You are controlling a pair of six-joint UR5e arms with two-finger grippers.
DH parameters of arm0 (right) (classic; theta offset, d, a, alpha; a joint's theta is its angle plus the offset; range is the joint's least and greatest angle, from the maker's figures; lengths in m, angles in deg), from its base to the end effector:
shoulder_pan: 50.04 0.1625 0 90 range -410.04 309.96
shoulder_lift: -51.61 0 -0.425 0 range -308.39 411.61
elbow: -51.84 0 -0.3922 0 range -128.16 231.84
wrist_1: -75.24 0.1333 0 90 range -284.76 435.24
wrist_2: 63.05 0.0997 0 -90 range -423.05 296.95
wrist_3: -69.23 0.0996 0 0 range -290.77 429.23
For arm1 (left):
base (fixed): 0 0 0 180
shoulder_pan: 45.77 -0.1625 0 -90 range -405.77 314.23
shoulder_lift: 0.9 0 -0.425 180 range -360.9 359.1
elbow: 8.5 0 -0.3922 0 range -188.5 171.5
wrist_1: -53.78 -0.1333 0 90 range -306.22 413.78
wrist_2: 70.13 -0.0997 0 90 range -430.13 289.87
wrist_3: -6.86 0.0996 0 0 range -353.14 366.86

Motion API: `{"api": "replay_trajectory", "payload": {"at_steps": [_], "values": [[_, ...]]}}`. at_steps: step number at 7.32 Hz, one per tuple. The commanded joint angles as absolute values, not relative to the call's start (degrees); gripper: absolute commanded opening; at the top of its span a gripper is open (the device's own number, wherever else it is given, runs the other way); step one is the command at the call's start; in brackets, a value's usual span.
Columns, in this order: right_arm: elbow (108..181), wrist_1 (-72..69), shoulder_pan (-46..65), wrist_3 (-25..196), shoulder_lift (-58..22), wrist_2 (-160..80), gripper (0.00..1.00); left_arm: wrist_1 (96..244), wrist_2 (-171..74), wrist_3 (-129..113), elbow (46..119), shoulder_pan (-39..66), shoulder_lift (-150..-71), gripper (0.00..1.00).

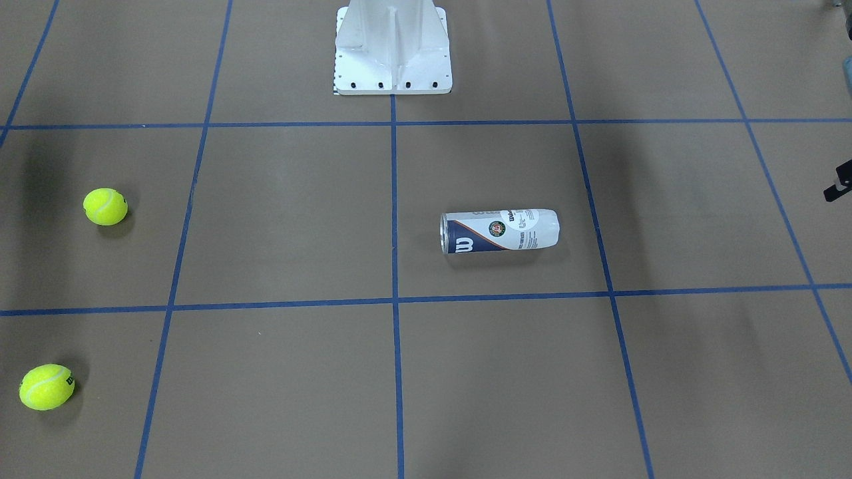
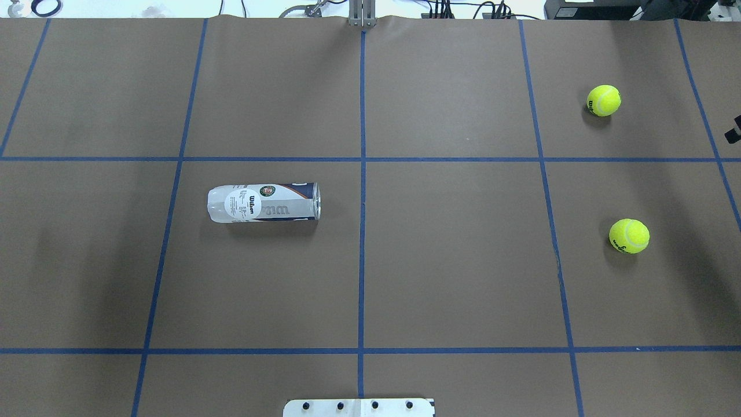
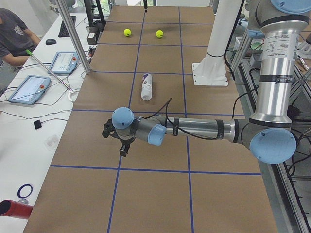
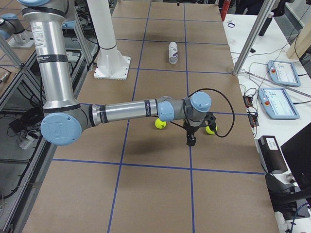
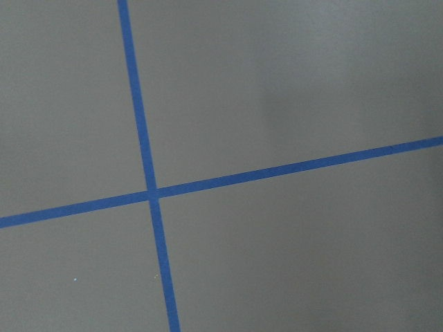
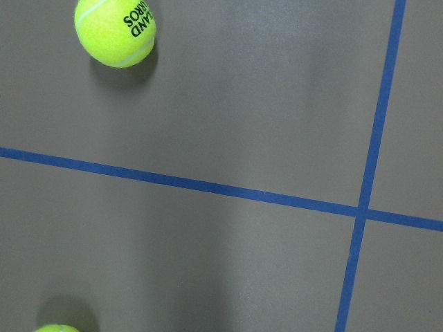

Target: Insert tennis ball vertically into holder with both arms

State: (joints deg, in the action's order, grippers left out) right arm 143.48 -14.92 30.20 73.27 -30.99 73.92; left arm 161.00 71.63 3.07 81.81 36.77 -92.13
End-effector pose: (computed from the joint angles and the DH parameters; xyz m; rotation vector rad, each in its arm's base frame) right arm -0.0338 -0.5533 0.5741 0.0469 -0.8305 -0.1575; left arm 0.0123 -0.5182 0.6032 0.2158 0.9215 0.2071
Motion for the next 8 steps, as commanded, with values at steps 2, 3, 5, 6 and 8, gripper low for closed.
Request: {"api": "replay_trajectory", "payload": {"at_steps": [2,3,5,6,8], "values": [[143.6,-14.9,30.2,73.2,-31.7,73.4,0.99,162.3,71.1,-0.4,83.1,36.4,-91.8,0.99],[145.8,-14.9,30.4,73.3,-32.4,74.7,0.99,163.5,71.1,-1.5,84.0,36.4,-92.4,0.99],[149.0,-14.8,30.3,73.3,-34.3,74.7,0.99,163.7,71.2,-2.1,84.0,36.4,-94.4,0.99],[148.3,-14.9,30.2,73.2,-34.5,74.6,0.99,164.2,71.2,-2.0,84.1,36.3,-95.3,0.97],[147.9,-14.8,30.2,75.3,-34.4,74.2,0.99,165.1,71.1,-6.6,84.0,36.1,-101.6,0.99]]}}
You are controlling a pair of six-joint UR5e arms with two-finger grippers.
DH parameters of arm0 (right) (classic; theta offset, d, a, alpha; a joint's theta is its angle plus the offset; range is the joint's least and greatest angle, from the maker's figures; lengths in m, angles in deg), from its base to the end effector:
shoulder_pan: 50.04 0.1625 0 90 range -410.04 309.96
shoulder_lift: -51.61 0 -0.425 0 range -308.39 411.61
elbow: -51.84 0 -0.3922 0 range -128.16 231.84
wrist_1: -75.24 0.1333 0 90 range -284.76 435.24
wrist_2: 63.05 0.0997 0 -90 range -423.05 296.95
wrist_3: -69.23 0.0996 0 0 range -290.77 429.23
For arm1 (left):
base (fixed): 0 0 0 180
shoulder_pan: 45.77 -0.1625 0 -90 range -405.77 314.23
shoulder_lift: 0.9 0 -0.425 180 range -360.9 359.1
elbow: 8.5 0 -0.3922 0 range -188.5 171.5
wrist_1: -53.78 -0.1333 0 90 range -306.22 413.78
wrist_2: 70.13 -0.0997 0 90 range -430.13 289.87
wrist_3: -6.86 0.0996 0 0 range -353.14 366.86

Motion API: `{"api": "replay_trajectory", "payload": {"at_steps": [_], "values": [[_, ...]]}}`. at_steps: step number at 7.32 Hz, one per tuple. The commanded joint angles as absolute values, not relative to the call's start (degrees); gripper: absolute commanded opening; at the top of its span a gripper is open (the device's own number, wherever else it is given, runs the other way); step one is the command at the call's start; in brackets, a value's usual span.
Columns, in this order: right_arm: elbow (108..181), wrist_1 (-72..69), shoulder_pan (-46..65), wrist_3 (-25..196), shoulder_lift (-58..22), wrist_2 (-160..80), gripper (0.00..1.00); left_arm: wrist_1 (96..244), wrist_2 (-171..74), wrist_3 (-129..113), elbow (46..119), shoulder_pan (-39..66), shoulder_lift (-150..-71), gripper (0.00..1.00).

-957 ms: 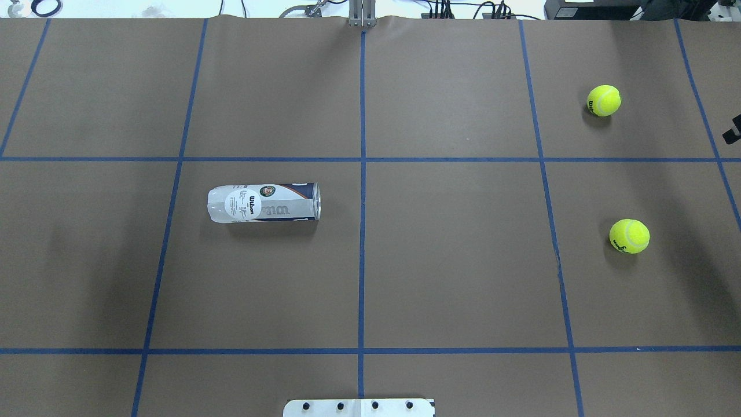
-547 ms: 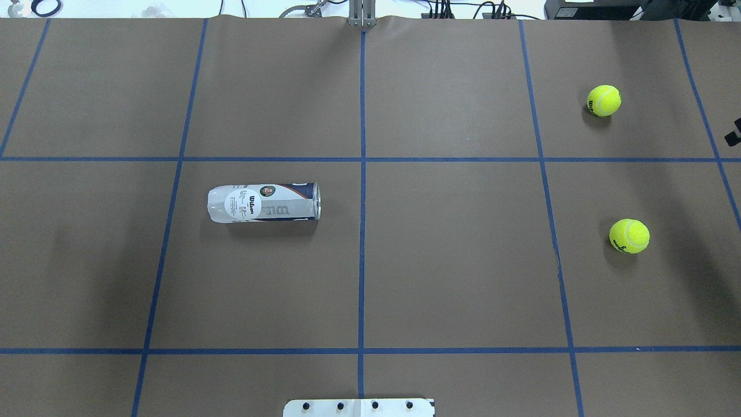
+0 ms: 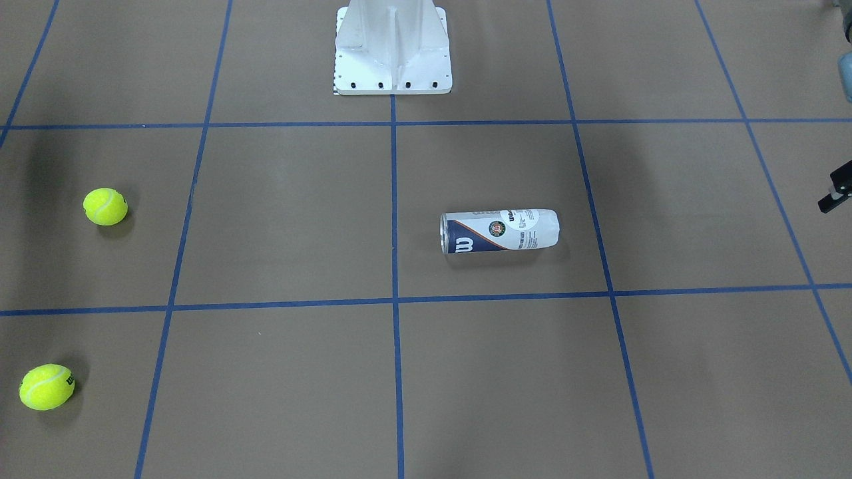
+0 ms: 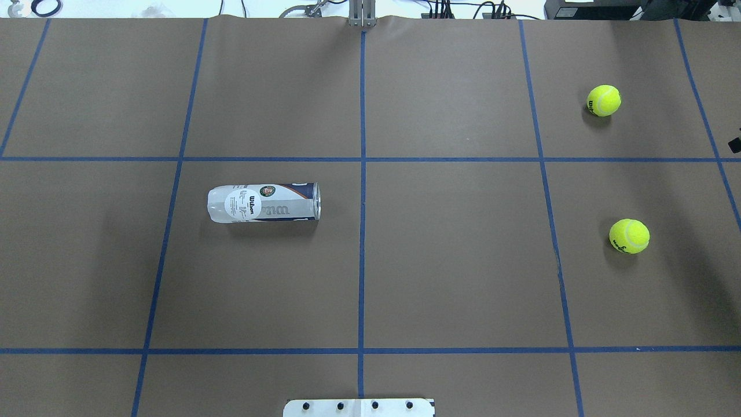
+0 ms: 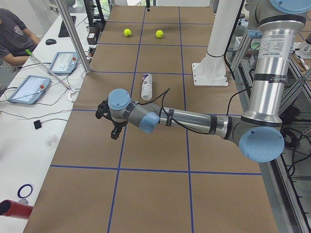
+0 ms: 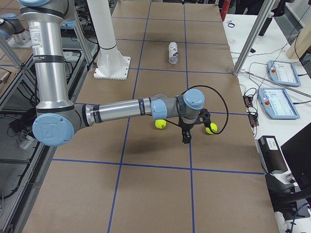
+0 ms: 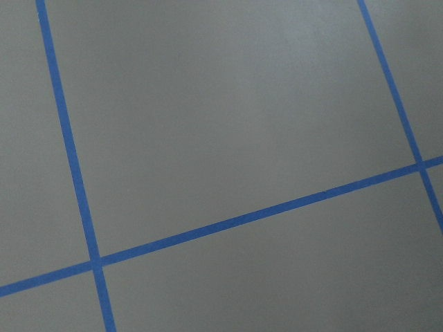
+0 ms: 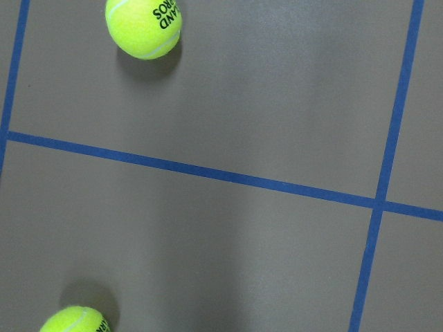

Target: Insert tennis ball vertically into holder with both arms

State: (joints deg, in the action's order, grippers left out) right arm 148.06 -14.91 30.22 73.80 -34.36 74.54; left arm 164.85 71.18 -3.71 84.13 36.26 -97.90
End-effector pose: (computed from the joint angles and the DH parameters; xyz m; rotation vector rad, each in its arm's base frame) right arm -0.0300 -0.5283 0.5653 0.0616 -0.8434 -0.1580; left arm 0.0221 -0.5583 0.5214 0.3517 0.9416 0.1983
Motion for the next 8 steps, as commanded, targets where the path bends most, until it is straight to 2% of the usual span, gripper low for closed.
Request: {"api": "replay_trajectory", "payload": {"at_steps": [1,3,4,5,8], "values": [[148.4,-14.8,30.3,75.3,-34.6,73.8,0.99,164.7,71.0,-7.1,83.6,33.9,-105.2,1.0],[148.3,-11.3,30.2,75.4,-35.7,74.1,0.99,164.6,70.9,-8.8,83.7,28.8,-109.4,0.99],[148.3,-8.0,30.2,75.5,-37.1,74.2,0.99,164.6,70.4,-11.2,83.5,23.1,-112.8,0.97],[148.2,-6.6,30.2,75.6,-37.9,74.3,0.99,165.0,62.6,-13.2,83.8,19.3,-115.2,0.98],[148.1,-6.6,30.2,75.7,-38.0,74.4,0.99,164.6,55.7,-13.7,84.5,7.9,-124.1,0.99]]}}
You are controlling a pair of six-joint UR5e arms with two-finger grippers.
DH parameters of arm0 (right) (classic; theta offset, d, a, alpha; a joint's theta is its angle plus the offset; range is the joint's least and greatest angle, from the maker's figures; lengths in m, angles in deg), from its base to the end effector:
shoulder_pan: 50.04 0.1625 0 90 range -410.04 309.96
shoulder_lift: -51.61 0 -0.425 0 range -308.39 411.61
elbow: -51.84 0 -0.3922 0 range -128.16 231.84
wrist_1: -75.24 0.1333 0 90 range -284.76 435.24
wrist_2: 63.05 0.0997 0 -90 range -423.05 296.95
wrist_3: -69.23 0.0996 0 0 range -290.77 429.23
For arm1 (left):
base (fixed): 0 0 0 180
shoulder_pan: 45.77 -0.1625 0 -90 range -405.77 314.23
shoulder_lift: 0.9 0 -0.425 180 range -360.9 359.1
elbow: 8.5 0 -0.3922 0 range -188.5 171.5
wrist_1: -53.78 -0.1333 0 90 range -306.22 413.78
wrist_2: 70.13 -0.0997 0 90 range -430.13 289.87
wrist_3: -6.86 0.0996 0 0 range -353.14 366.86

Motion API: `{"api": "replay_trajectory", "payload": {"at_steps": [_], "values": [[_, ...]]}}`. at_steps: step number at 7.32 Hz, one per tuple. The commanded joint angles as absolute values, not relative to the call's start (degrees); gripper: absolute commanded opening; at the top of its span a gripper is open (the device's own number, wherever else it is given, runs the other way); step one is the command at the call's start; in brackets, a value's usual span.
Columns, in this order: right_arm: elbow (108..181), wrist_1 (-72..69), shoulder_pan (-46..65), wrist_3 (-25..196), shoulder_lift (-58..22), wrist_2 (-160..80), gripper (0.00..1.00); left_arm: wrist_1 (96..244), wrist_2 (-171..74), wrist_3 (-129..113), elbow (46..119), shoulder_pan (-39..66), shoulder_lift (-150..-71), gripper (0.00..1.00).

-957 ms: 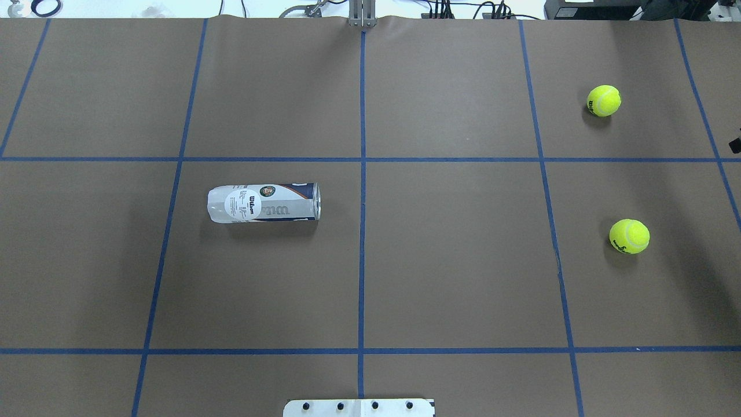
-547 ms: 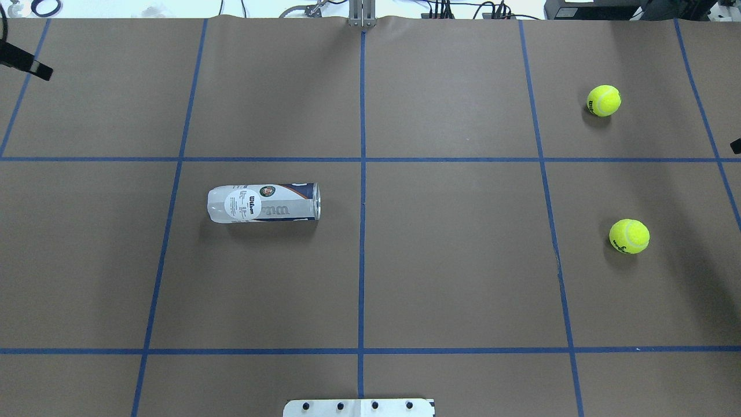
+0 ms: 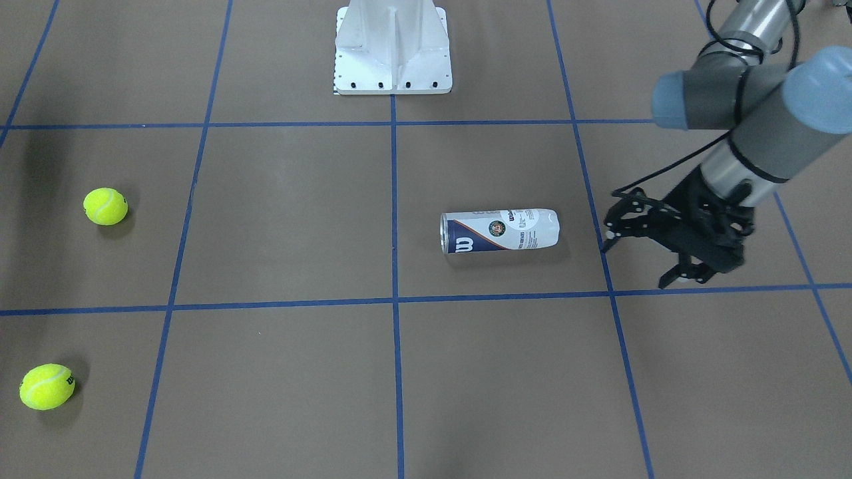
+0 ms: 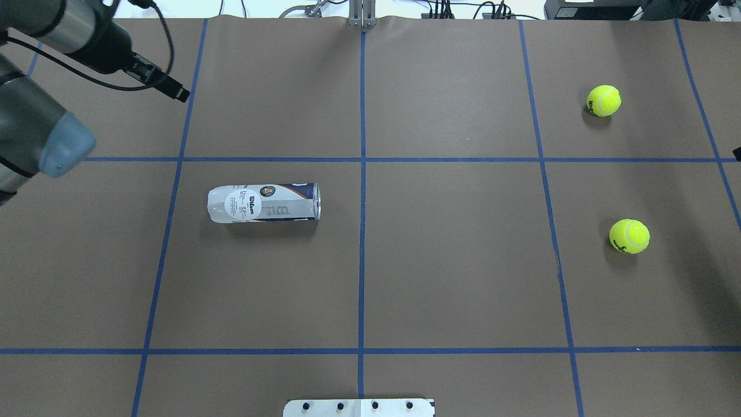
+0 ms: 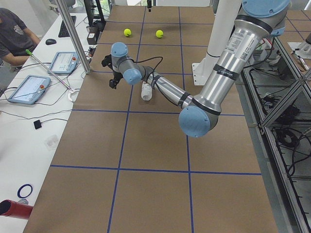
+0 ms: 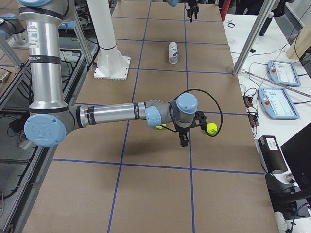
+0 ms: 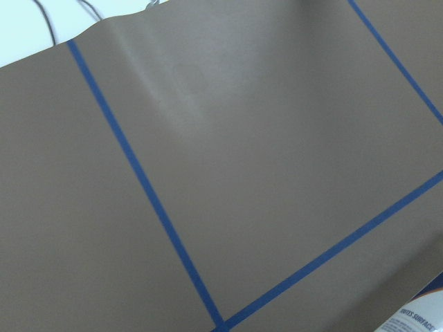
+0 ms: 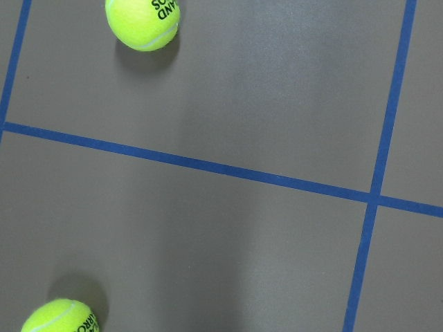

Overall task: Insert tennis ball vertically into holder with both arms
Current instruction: 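Reach the left gripper down to the clear tennis-ball can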

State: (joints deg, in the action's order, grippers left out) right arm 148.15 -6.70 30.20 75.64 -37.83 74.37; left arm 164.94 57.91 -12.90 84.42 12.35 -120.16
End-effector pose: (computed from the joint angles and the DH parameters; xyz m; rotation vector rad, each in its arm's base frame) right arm -0.0269 -0.5101 0.5800 0.1274 -0.8498 -0.1626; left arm 0.2886 -0.6002 0.2913 0.5424 0.9502 0.4988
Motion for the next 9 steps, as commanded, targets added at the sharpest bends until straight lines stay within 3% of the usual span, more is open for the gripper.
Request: {"api": "replay_trajectory", "payload": {"at_steps": [1,9], "values": [[147.9,-6.6,30.2,75.8,-38.1,74.5,0.99,164.5,55.0,-14.2,84.5,4.6,-125.5,0.99],[146.8,-6.3,30.1,75.8,-37.9,75.4,0.99,163.9,47.7,14.6,80.0,-5.3,-129.0,0.93]]}}
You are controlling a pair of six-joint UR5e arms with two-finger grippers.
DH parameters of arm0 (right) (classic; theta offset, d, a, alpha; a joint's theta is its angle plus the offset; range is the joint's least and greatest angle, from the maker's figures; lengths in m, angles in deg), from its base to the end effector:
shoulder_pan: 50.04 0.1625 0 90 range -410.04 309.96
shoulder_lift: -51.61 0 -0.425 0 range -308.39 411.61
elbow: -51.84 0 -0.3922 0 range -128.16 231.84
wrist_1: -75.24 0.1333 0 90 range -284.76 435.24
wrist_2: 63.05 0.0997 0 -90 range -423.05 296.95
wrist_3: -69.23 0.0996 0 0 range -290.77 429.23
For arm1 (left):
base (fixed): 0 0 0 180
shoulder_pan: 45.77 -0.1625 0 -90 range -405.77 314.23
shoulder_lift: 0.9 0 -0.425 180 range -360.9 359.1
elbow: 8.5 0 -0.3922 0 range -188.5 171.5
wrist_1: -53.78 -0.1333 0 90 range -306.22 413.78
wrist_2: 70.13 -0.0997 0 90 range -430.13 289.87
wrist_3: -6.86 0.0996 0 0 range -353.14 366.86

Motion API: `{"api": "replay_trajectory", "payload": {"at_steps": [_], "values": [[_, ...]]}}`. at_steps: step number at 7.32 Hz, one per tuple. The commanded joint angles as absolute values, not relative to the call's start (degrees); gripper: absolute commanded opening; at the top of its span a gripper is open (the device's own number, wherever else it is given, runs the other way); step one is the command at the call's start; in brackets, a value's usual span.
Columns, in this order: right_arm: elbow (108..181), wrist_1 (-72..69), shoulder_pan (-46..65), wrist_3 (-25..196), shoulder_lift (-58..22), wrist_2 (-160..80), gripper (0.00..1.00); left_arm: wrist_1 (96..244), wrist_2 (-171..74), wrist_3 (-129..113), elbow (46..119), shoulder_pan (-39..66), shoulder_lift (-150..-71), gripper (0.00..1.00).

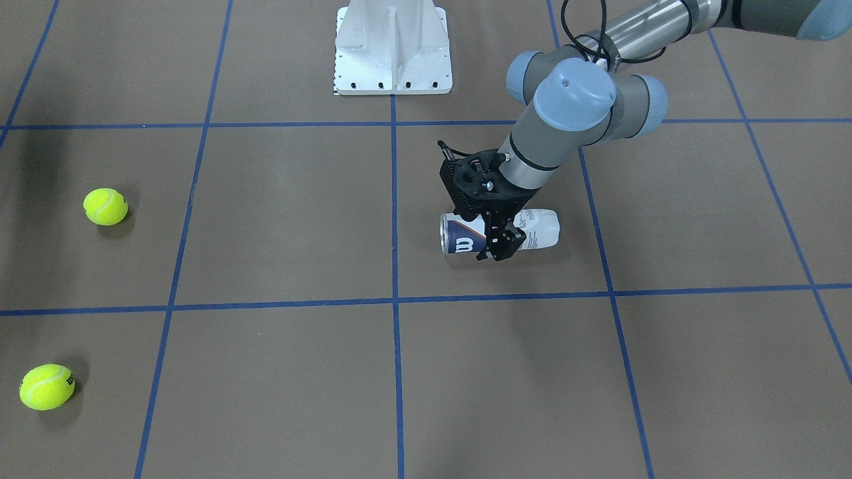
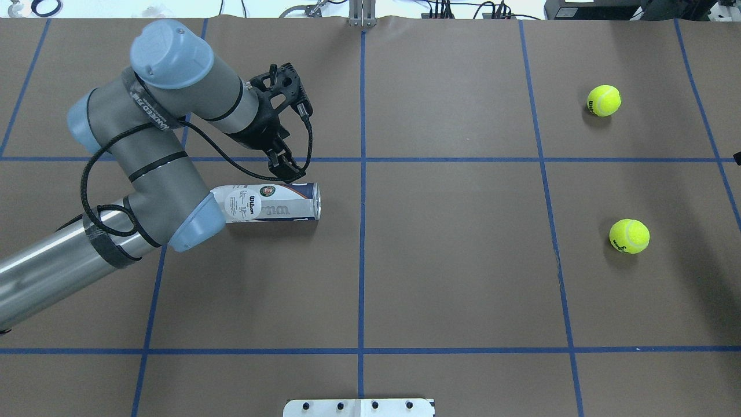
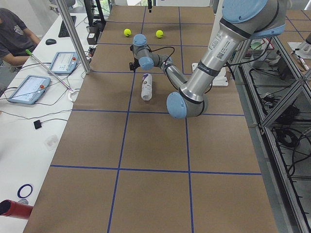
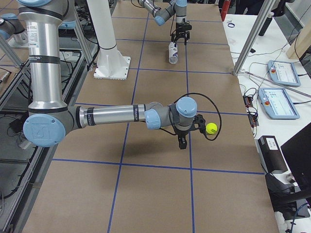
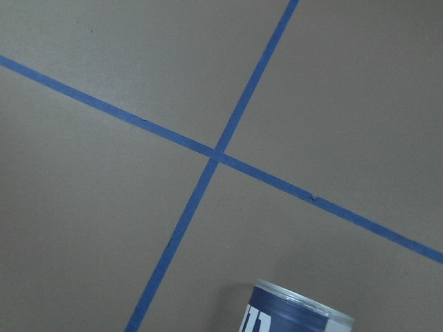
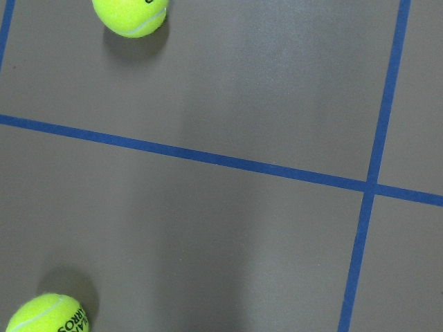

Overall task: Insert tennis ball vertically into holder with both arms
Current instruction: 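Reach the left gripper down to the clear tennis-ball can, then grasp the can's open end with the left gripper and tilt it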

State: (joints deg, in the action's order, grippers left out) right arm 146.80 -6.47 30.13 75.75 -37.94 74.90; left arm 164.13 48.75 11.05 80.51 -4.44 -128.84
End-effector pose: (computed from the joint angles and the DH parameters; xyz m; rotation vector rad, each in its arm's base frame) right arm -0.0280 -0.5091 0.5917 0.1043 -0.8569 -0.1542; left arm 0.4709 -0.5276 0.2251 0.7705 0.8401 1.0778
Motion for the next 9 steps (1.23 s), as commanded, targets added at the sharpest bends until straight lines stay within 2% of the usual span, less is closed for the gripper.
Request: {"api": "replay_trajectory", "payload": {"at_steps": [1,2,3,9], "values": [[146.8,-6.3,30.1,75.8,-37.9,76.1,0.99,158.3,47.6,19.1,80.2,-5.9,-130.5,0.93],[147.0,-6.3,30.1,75.8,-37.9,76.3,0.99,146.9,46.2,24.5,80.1,-6.9,-135.9,0.92],[146.9,-6.3,30.1,75.8,-37.8,76.3,0.99,144.7,42.8,26.4,80.3,-8.7,-136.9,0.9],[146.8,-6.3,30.1,75.8,-37.9,76.3,0.99,145.1,34.7,30.9,78.3,-13.4,-136.0,0.87]]}}
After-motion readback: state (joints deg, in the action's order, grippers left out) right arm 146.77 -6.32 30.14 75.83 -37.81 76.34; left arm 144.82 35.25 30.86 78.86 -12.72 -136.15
